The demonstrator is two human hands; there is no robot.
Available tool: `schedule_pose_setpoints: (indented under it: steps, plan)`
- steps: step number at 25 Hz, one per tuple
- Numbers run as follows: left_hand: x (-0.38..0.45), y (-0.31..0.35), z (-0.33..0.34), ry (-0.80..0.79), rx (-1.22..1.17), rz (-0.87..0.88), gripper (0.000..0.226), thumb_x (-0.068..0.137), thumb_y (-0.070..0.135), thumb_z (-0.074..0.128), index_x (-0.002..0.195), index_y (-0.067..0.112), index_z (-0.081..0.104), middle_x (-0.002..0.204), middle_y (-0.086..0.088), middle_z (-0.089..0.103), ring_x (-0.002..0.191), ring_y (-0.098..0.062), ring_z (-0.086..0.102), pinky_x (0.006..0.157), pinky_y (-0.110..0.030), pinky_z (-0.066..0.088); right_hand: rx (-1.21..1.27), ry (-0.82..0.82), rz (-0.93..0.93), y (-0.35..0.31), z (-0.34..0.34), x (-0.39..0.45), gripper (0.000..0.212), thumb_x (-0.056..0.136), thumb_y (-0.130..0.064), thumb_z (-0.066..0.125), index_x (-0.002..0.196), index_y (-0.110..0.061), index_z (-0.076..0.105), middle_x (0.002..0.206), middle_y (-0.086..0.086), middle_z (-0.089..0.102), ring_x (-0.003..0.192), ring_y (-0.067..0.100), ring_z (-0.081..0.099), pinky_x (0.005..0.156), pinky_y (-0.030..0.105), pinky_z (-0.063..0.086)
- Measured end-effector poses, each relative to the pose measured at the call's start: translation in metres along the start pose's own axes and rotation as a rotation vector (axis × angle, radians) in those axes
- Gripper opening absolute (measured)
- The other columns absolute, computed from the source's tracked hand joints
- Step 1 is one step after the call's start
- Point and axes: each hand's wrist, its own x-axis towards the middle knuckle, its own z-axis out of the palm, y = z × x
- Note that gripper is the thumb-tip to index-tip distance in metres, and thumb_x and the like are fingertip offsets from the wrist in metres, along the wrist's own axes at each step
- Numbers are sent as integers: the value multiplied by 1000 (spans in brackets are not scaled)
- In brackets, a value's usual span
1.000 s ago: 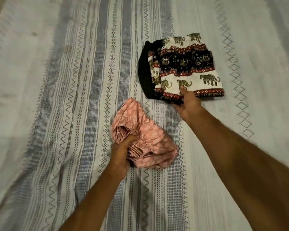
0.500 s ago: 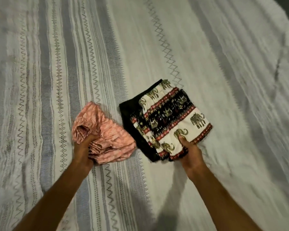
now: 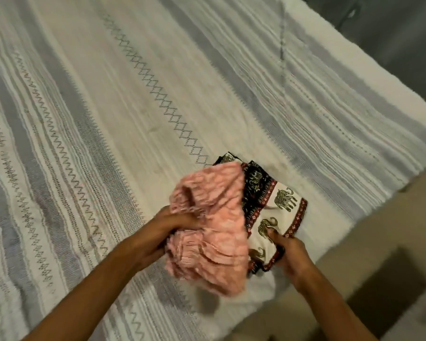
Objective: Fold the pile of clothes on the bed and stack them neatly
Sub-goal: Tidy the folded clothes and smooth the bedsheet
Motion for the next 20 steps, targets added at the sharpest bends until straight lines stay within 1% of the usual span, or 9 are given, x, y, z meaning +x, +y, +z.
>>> schedule_pose_setpoints:
  steps: [2, 3, 5, 9, 12, 14, 16, 18, 20]
  plan:
    - [35, 2, 47, -98, 235, -101, 52, 77, 4, 82, 128, 13, 70, 121, -10, 76, 111, -29, 73, 98, -40, 56, -8, 36, -24, 2, -3, -4, 21, 93, -12, 69, 111, -3, 73, 102, 18, 78, 85, 34, 77, 66, 38, 63]
    - [54, -3, 60, -96, 356, -136, 48, 79, 5, 84, 124, 15, 71, 116, -6, 78, 107, -25, 75, 97, -39, 57, -25, 61, -25, 3, -1, -3, 23, 90, -16, 68, 108, -4, 73, 100, 19, 78, 85, 36, 76, 66, 43, 65]
    - [89, -17, 74, -62, 560, -180, 38, 80, 9, 84, 116, 16, 74, 105, -4, 80, 96, -21, 77, 99, -43, 58, -50, 86, -24, 7, -3, 2, 33, 84, -23, 68, 111, -6, 74, 99, 16, 79, 94, 37, 75, 82, 54, 63]
    - [120, -36, 65, 30, 674, -225, 36, 74, 19, 91, 107, 21, 76, 95, 0, 81, 85, -18, 78, 95, -41, 60, 67, 49, -19, 11, -2, 7, 26, 91, -8, 66, 116, -4, 73, 101, 12, 80, 99, 32, 74, 86, 43, 62]
    - [119, -30, 56, 165, 838, -35, 40, 67, 33, 97, 101, 31, 75, 96, 10, 79, 89, -13, 75, 90, -34, 59, 214, -66, 27, 8, 4, 6, 33, 88, -20, 71, 119, -7, 74, 112, 14, 77, 106, 34, 73, 99, 50, 57]
    - [120, -20, 47, 231, 915, 99, 52, 67, 36, 96, 113, 29, 73, 101, 14, 75, 94, -10, 71, 87, -29, 54, 305, -113, 35, 1, 8, 5, 37, 83, -28, 68, 116, -9, 72, 108, 14, 75, 99, 33, 70, 96, 47, 55]
    - [122, -10, 42, 201, 1160, 268, 72, 70, 55, 91, 128, 24, 64, 107, 12, 69, 104, -14, 68, 84, -26, 48, 409, -162, 9, -7, 14, 5, 40, 89, -34, 66, 120, -9, 71, 112, 16, 74, 101, 35, 69, 100, 50, 52]
    - [127, -6, 35, 290, 1412, 413, 96, 67, 86, 72, 139, 27, 52, 124, 8, 63, 117, -17, 60, 92, -34, 48, 330, -179, -26, -8, 24, 3, 41, 93, -36, 72, 126, -13, 69, 118, 15, 76, 109, 35, 72, 102, 52, 54]
    - [133, -3, 18, 539, 1248, 412, 98, 71, 96, 56, 142, 30, 46, 135, 4, 56, 123, -19, 52, 100, -43, 44, 166, -128, -51, 1, 33, 7, 61, 74, -34, 91, 128, -17, 69, 114, 8, 78, 105, 30, 75, 99, 50, 57]
